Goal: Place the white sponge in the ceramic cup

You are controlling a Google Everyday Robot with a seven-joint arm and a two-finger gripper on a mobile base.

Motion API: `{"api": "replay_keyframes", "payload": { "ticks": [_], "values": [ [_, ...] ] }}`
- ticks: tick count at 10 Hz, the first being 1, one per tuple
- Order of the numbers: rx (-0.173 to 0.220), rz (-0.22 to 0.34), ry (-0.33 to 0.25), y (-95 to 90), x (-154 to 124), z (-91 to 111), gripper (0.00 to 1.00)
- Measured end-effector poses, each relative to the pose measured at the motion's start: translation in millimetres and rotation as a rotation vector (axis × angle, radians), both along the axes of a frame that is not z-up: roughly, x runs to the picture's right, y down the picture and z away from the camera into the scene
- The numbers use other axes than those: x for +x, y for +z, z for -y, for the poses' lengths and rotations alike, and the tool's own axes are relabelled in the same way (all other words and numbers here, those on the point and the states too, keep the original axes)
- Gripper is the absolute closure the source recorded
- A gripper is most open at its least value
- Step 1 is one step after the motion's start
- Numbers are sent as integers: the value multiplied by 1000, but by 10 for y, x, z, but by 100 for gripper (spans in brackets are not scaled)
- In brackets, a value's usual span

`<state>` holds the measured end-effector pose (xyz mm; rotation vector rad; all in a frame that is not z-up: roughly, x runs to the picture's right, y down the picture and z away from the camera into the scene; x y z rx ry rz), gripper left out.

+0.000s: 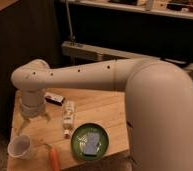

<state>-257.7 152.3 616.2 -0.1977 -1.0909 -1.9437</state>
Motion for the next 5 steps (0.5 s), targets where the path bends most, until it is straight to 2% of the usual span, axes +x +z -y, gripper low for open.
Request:
{"api": "replay_keyframes", "payload": {
  "ticks": [1,5],
  "values": [
    [5,-76,49,-35,237,-69,23],
    [37,-293,197,-123,1154,-239,23]
  ]
}}
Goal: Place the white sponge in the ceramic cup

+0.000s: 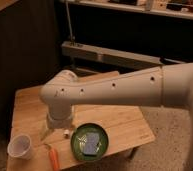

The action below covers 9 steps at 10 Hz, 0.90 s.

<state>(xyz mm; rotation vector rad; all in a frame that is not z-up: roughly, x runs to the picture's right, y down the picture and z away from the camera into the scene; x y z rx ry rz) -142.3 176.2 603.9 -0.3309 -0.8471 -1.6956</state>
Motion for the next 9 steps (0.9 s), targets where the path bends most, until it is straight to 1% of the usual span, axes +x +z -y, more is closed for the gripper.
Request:
{"api": "replay_keyframes", "payload": {
  "ticks": [1,2,3,4,6,9],
  "values": [
    [4,-38,16,33,158,30,23],
    [0,-83,26,118,324,70,23],
    [-5,-114,35,204,424,80,23],
    [-18,-141,34,296,511,31,23],
    [-50,-186,43,497,666,-153,23],
    [-81,-226,63,687,859,-412,23]
  ]
}}
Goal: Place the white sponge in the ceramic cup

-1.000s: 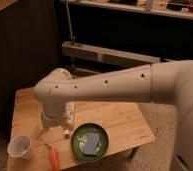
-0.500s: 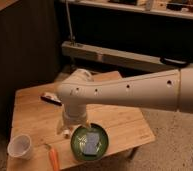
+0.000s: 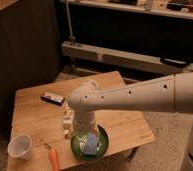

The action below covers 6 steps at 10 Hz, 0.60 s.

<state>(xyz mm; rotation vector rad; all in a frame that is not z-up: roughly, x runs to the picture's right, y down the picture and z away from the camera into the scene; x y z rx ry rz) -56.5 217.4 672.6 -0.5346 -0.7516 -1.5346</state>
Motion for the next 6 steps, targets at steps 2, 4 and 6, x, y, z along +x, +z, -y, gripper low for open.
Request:
{"api": "replay_keyframes", "payload": {
  "ticks": [2,4,6],
  "values": [
    [-21,4,3,141,150,-127,23],
    [-36,31,-11,274,224,-118,23],
    [-62,55,-16,475,302,-179,23]
  ]
}}
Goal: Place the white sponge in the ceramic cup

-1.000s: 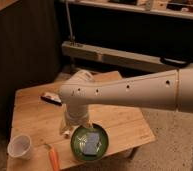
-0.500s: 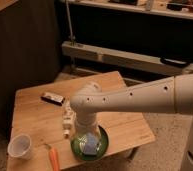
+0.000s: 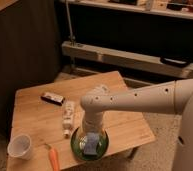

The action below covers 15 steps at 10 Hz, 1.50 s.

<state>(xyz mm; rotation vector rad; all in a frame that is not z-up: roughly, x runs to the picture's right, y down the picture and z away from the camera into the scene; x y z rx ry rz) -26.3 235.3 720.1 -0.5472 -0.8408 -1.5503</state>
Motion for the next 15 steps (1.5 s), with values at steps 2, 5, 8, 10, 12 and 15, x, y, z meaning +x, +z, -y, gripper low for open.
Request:
{"api": "replay_keyframes", "payload": {
  "ticks": [2,5,8,10,12,15],
  "values": [
    [-19,14,9,140,2,-95,23],
    [-40,33,27,299,-66,-218,23],
    [-45,11,11,361,-98,-229,23],
    [-54,-19,7,384,-66,-234,23],
    [-61,-42,3,410,-49,-261,23],
    [-56,-60,-2,475,-39,-254,23]
  ]
}}
